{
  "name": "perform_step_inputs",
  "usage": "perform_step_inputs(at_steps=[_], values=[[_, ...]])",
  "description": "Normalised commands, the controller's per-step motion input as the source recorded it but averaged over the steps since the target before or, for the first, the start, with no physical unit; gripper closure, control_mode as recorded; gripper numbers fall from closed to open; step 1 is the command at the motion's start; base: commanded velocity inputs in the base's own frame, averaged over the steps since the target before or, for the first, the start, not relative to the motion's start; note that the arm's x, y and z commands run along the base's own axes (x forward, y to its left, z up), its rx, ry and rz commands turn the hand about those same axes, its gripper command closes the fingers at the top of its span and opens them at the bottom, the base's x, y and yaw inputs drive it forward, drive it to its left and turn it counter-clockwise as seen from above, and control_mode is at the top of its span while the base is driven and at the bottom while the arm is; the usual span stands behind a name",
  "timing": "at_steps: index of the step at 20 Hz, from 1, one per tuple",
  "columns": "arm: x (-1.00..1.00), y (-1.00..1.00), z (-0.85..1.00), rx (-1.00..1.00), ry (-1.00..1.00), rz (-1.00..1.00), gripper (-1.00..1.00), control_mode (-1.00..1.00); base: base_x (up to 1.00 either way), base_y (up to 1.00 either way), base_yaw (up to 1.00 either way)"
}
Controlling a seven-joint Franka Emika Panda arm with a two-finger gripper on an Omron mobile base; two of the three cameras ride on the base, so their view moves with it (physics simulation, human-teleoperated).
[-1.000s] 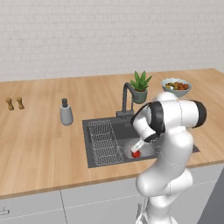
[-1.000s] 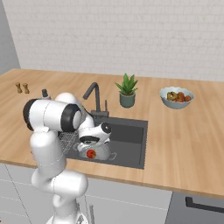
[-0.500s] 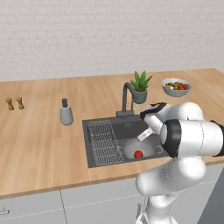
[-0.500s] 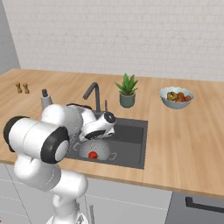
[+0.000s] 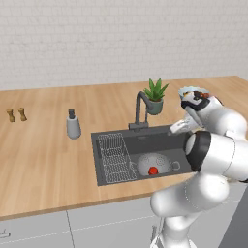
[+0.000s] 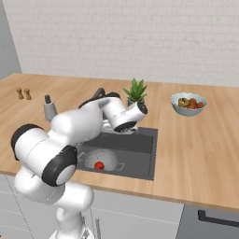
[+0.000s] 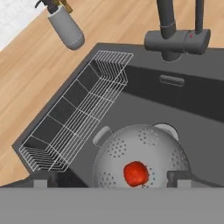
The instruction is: Put the colander in the sink, put the apple in the colander, and turn on the sink faucet and pour water over the colander.
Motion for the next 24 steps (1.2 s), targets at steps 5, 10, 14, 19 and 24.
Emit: perform_step_inputs(at_steps=[5,10,14,19,24], values=[[0.17,0.01,0.23,0.23,0.05,0.0,-1.0,-1.0,0.0,0.0,0.0],[0.23,0.18,0.0,0.19,0.0,-0.02,-1.0,-1.0,0.0,0.0,0.0],[0.12,0.2,0.0,0.14,-0.07,-0.02,-1.0,-1.0,0.0,0.0,0.0],[0.06,0.2,0.0,0.08,-0.16,-0.08,-1.0,-1.0,0.0,0.0,0.0],[0.26,0.27,0.0,0.0,-0.16,-0.13,-1.0,-1.0,0.0,0.0,0.0]])
